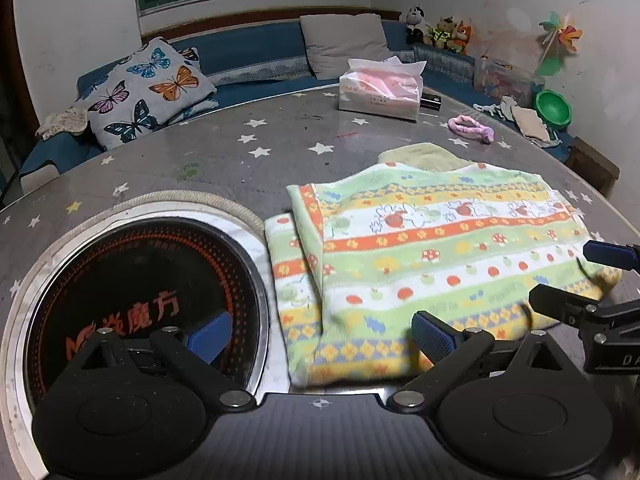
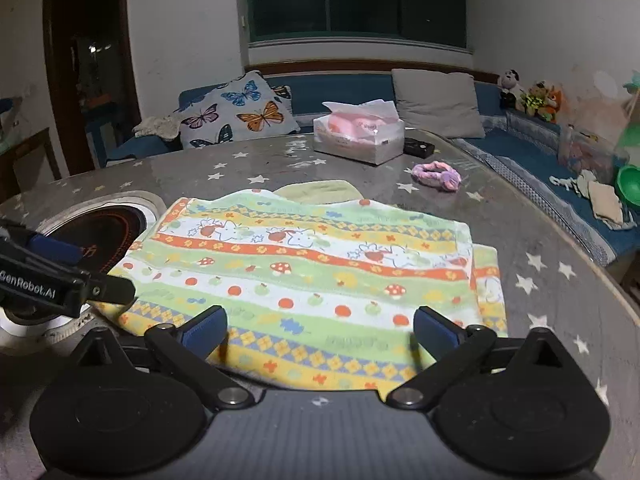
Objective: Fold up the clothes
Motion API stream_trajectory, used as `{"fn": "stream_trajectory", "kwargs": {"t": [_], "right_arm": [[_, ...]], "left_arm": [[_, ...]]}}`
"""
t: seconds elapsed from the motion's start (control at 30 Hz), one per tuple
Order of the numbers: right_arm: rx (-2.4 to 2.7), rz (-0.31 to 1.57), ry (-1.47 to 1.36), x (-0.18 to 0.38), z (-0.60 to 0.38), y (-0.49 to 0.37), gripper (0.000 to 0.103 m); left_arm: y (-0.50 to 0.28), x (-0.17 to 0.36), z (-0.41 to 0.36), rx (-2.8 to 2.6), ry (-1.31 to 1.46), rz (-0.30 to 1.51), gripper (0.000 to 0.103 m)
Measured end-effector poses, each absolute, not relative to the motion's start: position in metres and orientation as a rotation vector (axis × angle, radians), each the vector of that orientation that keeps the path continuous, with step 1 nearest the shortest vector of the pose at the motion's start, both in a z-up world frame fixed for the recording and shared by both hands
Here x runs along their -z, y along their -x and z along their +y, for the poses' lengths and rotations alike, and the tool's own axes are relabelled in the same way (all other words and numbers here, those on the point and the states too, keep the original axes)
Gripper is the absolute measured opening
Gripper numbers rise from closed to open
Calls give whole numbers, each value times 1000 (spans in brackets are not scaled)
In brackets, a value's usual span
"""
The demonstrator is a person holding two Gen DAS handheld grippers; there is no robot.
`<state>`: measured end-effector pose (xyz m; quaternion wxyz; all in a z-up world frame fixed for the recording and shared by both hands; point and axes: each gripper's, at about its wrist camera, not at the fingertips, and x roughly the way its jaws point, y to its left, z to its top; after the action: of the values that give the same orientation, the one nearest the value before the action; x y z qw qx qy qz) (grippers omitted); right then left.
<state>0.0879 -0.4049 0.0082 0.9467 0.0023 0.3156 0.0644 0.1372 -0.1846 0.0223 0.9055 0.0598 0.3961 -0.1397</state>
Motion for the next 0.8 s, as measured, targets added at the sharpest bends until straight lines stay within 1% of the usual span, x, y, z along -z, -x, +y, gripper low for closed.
{"fn": "stream_trajectory", "kwargs": {"t": [0.13,0.3,0.8], "right_arm": [[-106,646,-15,-9,-403,-80,103],[-75,644,-12,-7,-400,-69,103],[-72,663,-48,0,-395,-49,103]], "left_arm": [[-126,-22,-179,291,-106,802,103],[-115,-23,-170,294,-85,776,103],[-88,-16,-162,273,-98,794,103]]}}
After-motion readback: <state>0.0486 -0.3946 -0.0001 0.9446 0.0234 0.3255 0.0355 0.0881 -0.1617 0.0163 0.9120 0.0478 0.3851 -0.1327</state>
